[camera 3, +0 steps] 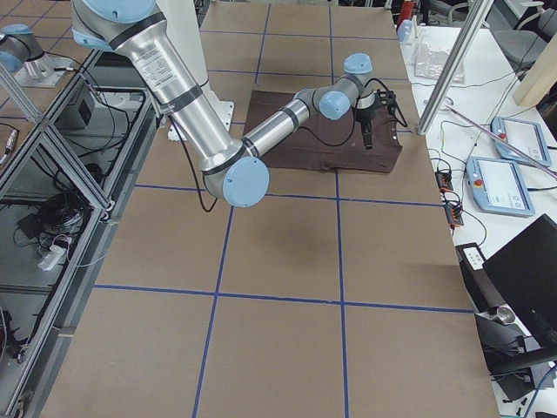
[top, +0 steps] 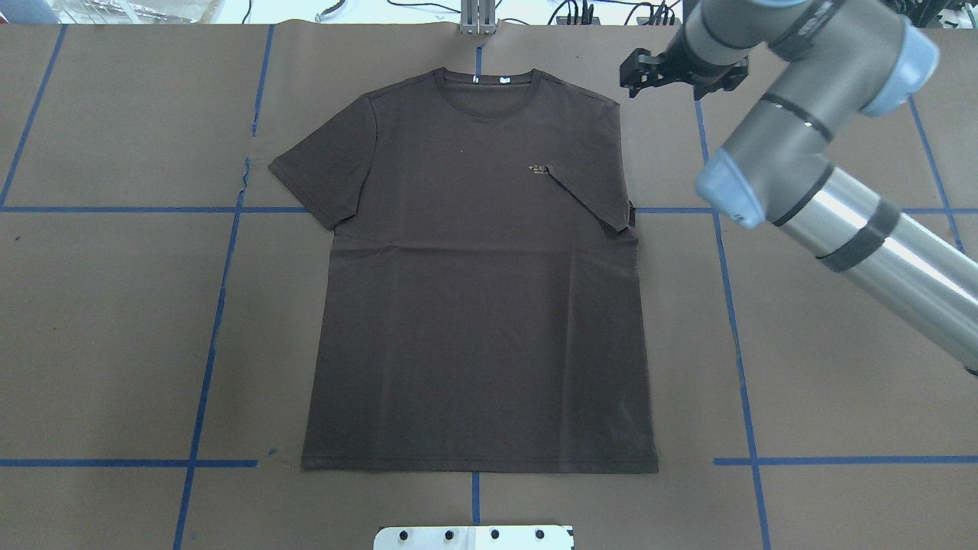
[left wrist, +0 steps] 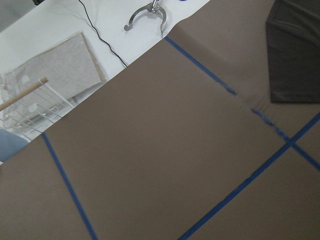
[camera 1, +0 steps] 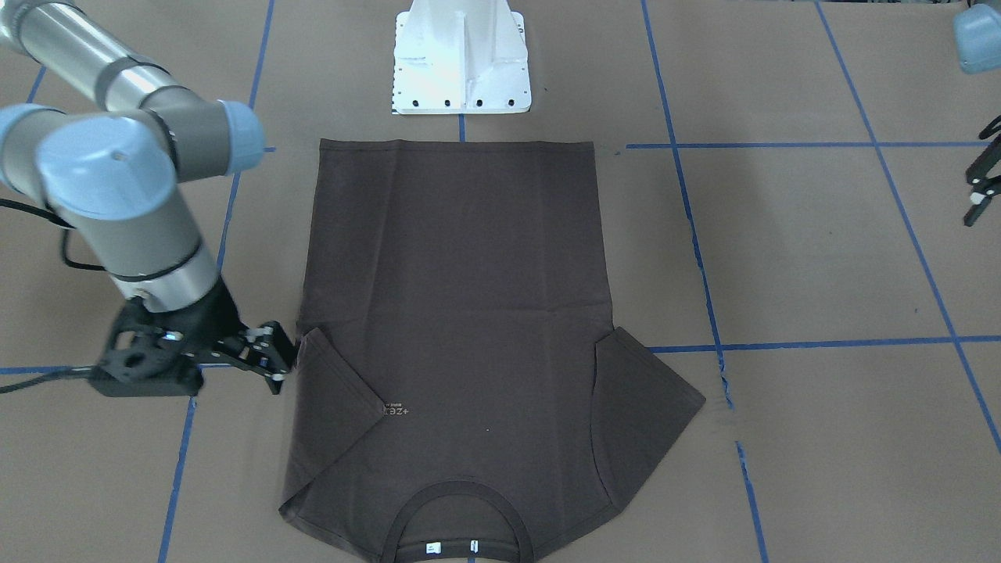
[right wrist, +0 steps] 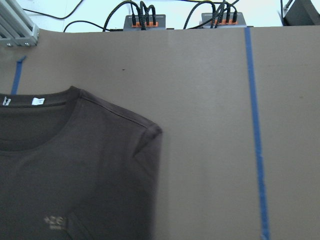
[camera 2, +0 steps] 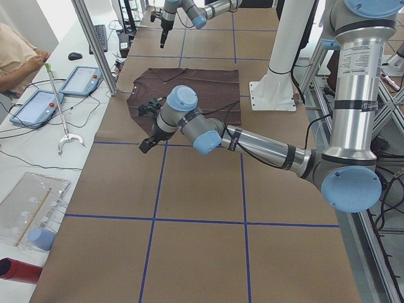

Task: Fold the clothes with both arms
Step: 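Withdraw the right arm while moving the left gripper toward the shirt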

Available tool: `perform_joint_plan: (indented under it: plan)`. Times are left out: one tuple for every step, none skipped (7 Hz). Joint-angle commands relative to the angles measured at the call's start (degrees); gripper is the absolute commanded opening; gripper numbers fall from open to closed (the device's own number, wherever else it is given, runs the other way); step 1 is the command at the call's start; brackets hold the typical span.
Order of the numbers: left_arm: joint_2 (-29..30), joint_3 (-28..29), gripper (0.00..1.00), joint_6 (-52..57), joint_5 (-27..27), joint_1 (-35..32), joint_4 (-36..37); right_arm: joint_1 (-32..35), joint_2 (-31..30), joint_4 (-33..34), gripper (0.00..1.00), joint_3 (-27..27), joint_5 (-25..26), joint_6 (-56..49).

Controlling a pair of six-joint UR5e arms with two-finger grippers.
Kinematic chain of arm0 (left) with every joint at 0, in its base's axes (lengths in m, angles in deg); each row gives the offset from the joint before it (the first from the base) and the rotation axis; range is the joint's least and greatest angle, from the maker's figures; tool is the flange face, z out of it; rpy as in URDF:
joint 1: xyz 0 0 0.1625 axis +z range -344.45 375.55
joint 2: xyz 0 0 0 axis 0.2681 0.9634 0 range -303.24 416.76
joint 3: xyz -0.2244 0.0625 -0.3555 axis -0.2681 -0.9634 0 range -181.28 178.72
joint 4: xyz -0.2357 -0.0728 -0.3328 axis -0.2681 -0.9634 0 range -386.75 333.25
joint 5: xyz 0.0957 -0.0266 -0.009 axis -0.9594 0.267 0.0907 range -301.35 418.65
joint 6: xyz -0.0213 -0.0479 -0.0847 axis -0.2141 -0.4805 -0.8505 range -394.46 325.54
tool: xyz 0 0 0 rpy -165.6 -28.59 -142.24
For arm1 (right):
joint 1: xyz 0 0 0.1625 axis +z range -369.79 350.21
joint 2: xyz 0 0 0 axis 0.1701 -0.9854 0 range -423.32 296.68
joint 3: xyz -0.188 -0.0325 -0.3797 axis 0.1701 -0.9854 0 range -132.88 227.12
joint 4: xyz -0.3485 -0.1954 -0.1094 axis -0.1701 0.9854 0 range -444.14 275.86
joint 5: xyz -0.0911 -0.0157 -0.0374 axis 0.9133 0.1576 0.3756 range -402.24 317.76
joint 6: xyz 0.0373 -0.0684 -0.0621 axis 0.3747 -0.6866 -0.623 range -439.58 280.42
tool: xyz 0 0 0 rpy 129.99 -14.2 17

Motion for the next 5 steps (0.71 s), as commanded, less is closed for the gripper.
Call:
perform_joint_plan:
  plan:
    - [6.1, 1.6, 0.92, -22.9, -5.8, 10.7, -0.6, 13.0, -13.3, 1.2, 1.0, 6.8, -16.2, -20.2]
    - [10.3, 5.1, 0.73, -31.3, -7.4, 14.2, -0.6, 16.9, -18.4, 1.2, 1.0, 8.5, -18.4, -26.8]
    - [14.8, 9.9, 0.63, -36.9, -9.9, 17.7, -0.7, 19.3, -22.5, 1.1, 1.0, 9.6, -18.6, -33.0]
    - [18.9, 14.4, 0.63, -39.9, -15.7, 20.6, -0.9, 20.2, -24.5, 1.2, 1.0, 11.2, -18.6, -34.0]
    - [22.3, 19.8, 0.63, -40.7, -16.5, 21.4, -2.1, 20.3, -25.1, 1.2, 1.0, 11.9, -18.6, -34.0]
